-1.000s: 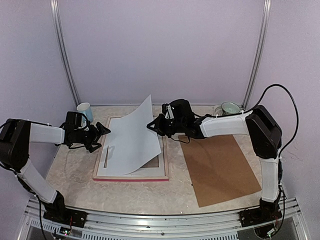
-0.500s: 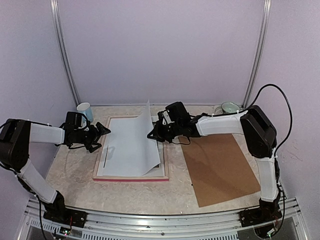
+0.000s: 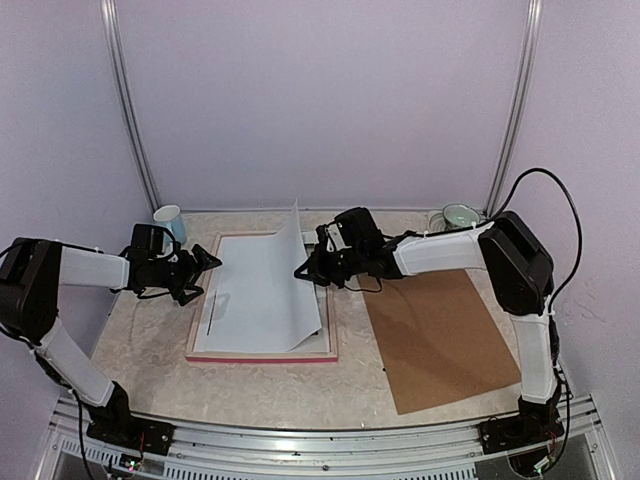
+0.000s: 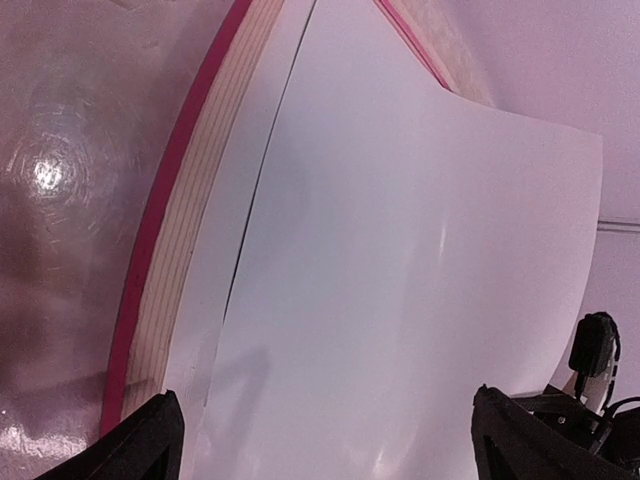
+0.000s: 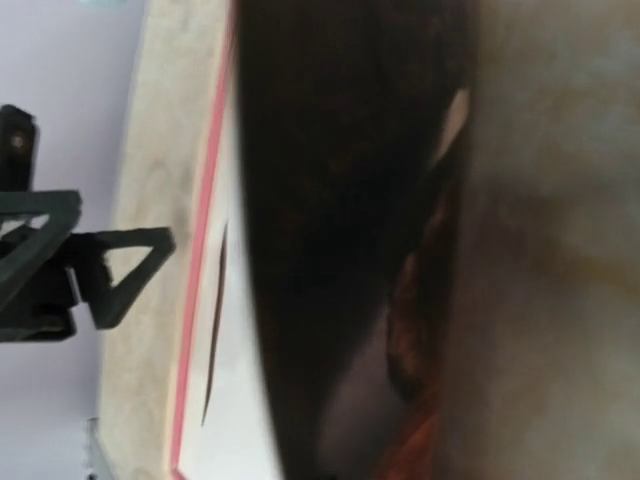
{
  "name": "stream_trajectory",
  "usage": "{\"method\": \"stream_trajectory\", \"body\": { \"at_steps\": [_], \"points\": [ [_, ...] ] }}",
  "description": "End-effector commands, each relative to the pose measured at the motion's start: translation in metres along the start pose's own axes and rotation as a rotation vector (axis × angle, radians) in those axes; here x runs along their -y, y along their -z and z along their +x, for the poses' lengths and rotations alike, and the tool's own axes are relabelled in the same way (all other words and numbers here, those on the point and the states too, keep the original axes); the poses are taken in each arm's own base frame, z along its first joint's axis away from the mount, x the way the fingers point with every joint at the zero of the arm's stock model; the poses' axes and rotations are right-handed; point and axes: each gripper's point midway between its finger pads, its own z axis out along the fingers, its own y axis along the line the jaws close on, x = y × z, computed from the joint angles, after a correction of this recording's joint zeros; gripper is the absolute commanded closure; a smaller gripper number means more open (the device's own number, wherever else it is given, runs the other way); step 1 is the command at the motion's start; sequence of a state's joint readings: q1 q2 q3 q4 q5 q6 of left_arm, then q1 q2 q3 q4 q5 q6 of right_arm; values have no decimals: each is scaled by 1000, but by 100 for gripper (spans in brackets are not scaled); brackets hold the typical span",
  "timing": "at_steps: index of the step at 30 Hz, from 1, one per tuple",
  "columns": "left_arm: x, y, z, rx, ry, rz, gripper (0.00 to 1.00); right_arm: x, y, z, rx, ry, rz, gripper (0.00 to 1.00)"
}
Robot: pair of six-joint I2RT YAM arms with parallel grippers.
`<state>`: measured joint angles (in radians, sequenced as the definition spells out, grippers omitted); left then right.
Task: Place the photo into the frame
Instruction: Place the photo on the mat board.
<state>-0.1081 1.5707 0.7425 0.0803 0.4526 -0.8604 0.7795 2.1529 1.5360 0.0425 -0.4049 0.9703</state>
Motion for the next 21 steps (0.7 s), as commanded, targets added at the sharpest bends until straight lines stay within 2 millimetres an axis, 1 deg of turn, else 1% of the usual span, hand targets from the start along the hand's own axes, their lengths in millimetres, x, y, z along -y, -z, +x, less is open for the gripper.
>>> {"method": "stream_trajectory", "body": {
  "at_steps": [1, 6, 9, 14, 21],
  "points": [
    [2, 0, 2, -4, -6, 17, 1, -19, 10, -4, 29, -94, -207, 100],
    [3, 0, 3, -6, -5, 21, 1, -43, 22, -21, 89, -86, -296, 100],
    [3, 0, 3, -7, -3, 23, 1, -50, 27, -27, 109, -88, -330, 100],
    [4, -1, 4, -10, -3, 25, 1, -58, 35, -30, 125, -103, -390, 100],
    [4, -1, 4, -12, -1, 30, 1, -71, 35, -31, 110, -136, -495, 100]
  ]
}}
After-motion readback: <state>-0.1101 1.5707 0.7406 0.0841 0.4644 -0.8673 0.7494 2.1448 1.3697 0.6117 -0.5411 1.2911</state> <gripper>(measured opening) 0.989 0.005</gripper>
